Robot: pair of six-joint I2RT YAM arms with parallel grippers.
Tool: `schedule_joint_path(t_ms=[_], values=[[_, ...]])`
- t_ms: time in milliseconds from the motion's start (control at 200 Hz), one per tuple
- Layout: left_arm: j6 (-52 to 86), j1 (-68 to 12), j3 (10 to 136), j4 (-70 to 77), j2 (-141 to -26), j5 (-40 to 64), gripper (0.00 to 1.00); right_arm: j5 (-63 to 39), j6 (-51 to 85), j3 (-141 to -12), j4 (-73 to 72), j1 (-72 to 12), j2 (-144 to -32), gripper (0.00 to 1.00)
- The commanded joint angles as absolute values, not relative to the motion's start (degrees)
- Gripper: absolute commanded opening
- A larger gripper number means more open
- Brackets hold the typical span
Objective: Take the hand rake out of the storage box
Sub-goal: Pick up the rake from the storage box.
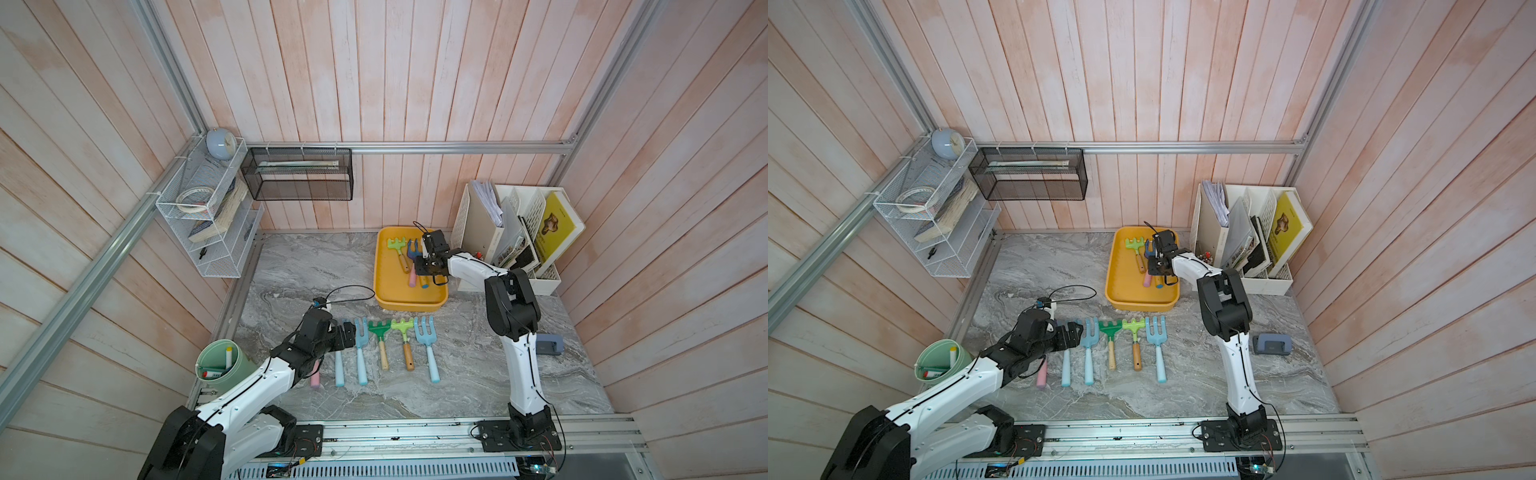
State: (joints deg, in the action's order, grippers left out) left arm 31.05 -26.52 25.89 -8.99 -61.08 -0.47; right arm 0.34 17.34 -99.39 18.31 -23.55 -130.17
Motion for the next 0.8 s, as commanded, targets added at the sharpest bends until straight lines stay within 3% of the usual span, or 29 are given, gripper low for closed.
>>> schedule_joint_path(t_ms=[0,280,405,605,795], values=[[30.15,-26.19,26.52,-8.34,-61.36,-1.41,1.00,3.34,17.49,-99.43,19.99,-24.28,-124.36,0.07],[30.34,-26.19,26.20,-8.25,-60.69,-1.04,1.00,7.04,17.81,-89.53,19.43,-27.69,-106.24,0.00],[30.32,-26.21,26.10,-8.11,-60.58,-0.88,1.00,11.50,19.83,-74.37,19.65,-32.04,-92.05,0.00],[30.41,-26.19,25.67,-7.28,-59.95,-0.48,1.00,22.44,35.30,-48.37,26.68,-45.19,-68.39,0.00],[30.15,-26.19,25.57,-6.89,-60.03,0.35,1.00,20.55,45.82,-33.62,29.50,-50.78,-55.11,0.00]])
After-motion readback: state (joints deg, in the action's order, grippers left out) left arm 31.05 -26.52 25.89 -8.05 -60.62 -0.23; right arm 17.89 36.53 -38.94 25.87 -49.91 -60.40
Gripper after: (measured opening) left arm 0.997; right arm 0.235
